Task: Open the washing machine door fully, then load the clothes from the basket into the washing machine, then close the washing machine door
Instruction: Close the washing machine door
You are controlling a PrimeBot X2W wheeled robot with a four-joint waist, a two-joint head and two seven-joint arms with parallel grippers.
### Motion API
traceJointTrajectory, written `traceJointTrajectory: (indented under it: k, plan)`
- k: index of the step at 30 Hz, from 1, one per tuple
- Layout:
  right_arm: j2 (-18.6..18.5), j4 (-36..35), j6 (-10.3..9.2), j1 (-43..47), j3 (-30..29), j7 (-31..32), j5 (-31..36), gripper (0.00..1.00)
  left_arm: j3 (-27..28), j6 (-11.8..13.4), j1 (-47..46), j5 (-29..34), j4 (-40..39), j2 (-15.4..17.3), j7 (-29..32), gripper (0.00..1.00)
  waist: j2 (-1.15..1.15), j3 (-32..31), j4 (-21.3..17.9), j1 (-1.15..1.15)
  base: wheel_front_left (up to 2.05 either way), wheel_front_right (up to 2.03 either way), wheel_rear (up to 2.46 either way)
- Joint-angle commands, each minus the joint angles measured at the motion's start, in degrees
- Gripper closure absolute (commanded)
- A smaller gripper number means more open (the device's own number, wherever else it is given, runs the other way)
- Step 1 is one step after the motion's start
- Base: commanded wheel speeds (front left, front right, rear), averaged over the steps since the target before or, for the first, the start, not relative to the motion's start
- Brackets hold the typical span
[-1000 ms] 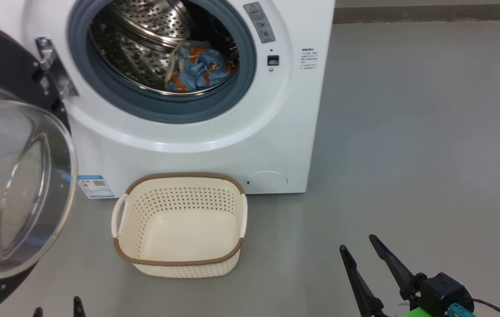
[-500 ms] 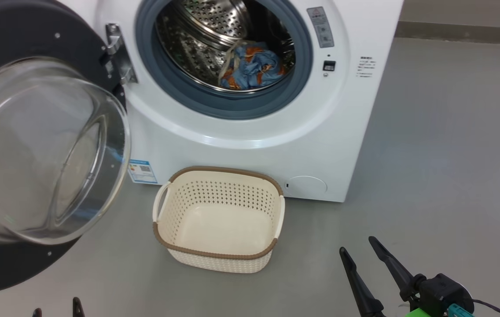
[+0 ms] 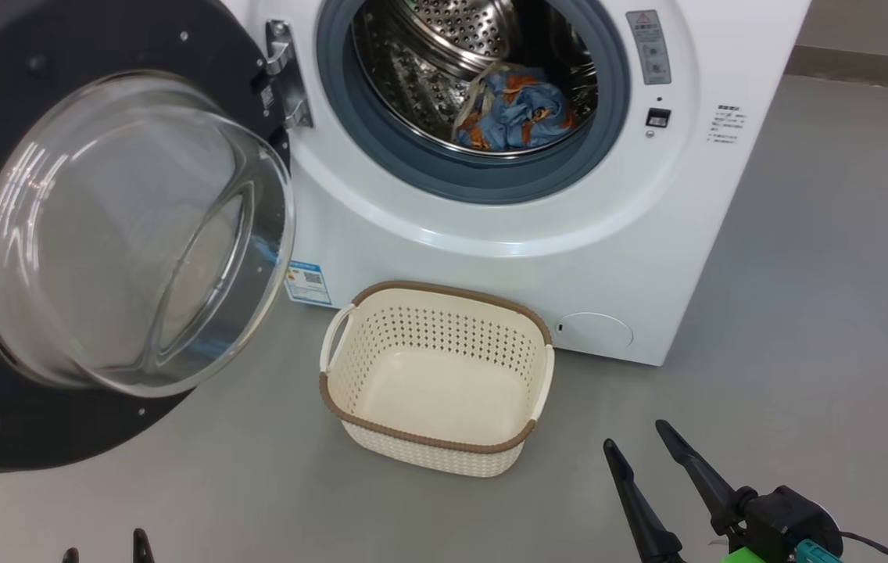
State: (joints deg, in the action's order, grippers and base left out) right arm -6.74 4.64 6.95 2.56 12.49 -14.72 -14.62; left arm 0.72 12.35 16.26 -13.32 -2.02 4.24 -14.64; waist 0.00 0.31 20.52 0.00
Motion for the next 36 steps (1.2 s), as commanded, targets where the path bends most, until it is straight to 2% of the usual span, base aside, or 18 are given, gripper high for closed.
traceJointTrajectory:
  k: [1, 16, 36]
  plan:
    - [-0.31, -1.31, 0.54, -0.95, 1.58, -0.28, -0.08, 0.00, 1.89, 0.10, -1.63, 0.54, -1.05, -0.23, -0.36, 0.00, 0.00, 0.49, 1.17, 0.00, 0.00, 0.00, 0.00]
    - [-0.18, -1.10, 0.54, -1.33, 1.89, -0.28, -0.15, 0.00, 2.20, -0.16, -1.61, 0.44, -0.92, -0.63, -0.36, 0.00, 0.00, 0.93, 3.78, 0.00, 0.00, 0.00, 0.00]
    - [-0.18, -1.04, 0.54, -1.43, 1.87, -0.28, -0.21, 0.00, 2.45, -0.07, -1.57, 0.89, -0.97, -0.96, -0.36, 0.00, 0.00, 0.97, 3.97, 0.00, 0.00, 0.00, 0.00]
